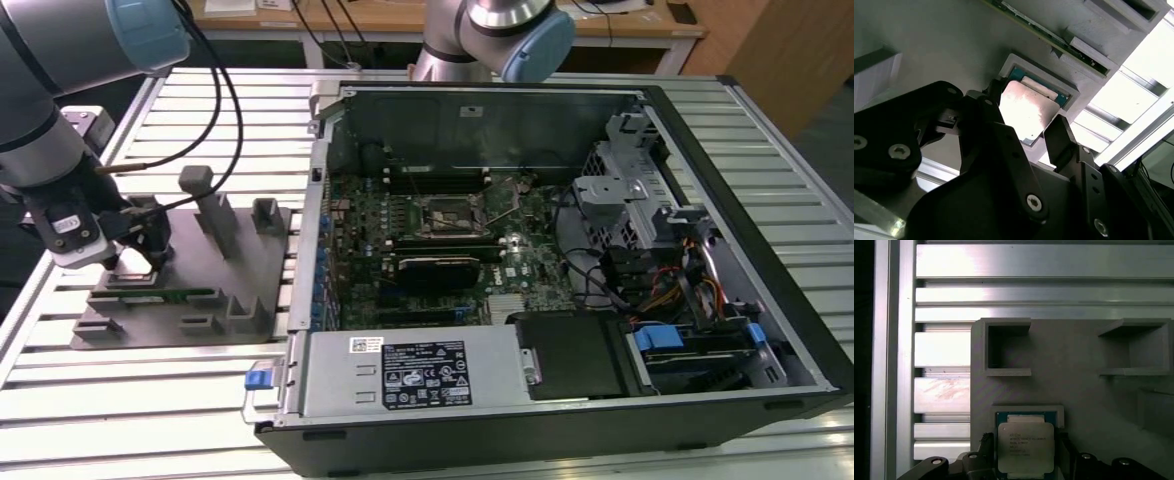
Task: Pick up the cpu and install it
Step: 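Pick up the cpu and move it towards the insertion slot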
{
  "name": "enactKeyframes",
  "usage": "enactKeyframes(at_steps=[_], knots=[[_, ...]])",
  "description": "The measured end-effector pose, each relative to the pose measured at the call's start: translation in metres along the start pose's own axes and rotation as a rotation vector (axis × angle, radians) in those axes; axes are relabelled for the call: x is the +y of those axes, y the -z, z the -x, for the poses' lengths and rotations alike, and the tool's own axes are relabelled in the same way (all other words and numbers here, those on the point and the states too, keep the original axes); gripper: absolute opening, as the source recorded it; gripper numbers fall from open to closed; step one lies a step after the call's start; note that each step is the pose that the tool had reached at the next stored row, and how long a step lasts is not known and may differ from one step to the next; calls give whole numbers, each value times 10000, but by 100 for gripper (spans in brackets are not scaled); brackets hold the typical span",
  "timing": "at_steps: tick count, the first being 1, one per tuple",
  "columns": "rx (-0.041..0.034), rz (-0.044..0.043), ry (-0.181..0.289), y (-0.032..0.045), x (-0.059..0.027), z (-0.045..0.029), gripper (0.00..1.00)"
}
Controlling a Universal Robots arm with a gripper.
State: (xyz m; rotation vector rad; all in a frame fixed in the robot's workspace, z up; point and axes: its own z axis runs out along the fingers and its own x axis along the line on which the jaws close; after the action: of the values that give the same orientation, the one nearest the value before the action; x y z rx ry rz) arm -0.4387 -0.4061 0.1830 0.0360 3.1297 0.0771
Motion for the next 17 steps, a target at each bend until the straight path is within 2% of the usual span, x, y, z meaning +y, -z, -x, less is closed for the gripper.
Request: enactKeyframes(at_steps=[6, 7, 17], knots=[[1, -1, 0, 2, 0, 0, 60], [1, -1, 0, 2, 0, 0, 54], [1, -1, 0, 25, 1, 0, 54]])
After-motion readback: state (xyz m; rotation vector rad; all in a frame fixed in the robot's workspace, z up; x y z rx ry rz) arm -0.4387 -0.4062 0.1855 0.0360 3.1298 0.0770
